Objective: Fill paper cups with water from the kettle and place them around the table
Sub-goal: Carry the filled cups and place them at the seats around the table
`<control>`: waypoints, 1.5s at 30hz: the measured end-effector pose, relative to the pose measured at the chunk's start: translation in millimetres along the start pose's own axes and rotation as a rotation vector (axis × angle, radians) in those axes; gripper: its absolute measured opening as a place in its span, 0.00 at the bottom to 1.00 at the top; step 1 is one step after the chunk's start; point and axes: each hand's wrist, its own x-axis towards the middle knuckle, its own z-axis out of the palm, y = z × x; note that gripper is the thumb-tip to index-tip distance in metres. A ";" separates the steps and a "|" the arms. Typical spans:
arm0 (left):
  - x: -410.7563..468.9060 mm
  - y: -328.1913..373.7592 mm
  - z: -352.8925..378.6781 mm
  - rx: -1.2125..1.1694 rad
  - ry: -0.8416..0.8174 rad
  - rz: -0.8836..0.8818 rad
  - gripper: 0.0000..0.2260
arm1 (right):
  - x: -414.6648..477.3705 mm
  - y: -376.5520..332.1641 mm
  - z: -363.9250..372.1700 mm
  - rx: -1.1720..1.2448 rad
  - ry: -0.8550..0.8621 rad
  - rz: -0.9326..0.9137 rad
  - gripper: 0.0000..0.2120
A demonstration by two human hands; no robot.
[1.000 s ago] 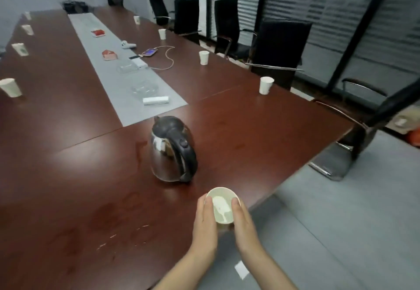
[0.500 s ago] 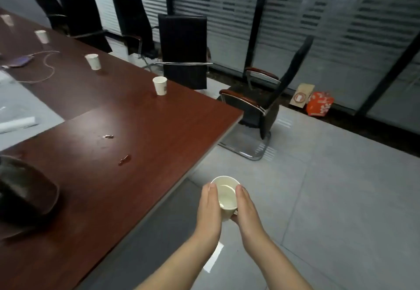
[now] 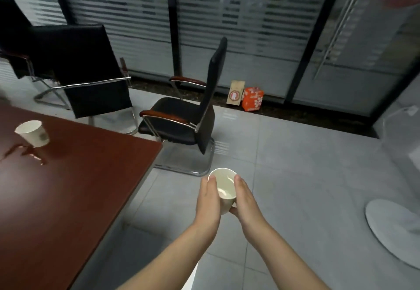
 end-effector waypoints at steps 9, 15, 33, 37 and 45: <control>134.1 53.4 125.9 0.068 -0.091 -0.036 0.12 | 154.5 -68.4 -74.2 0.040 0.099 0.042 0.17; 230.1 78.4 226.5 0.069 -0.093 -0.021 0.13 | 281.2 -102.1 -141.7 -0.028 0.088 0.025 0.18; 519.9 174.2 494.1 0.014 0.066 -0.093 0.10 | 646.7 -240.8 -300.6 -0.114 -0.060 0.063 0.18; 603.8 194.2 531.0 -0.015 0.108 -0.052 0.08 | 742.1 -266.4 -308.9 -0.138 -0.108 0.048 0.19; 753.8 259.6 574.7 -0.017 0.247 0.062 0.11 | 908.6 -342.0 -292.3 -0.103 -0.246 0.047 0.13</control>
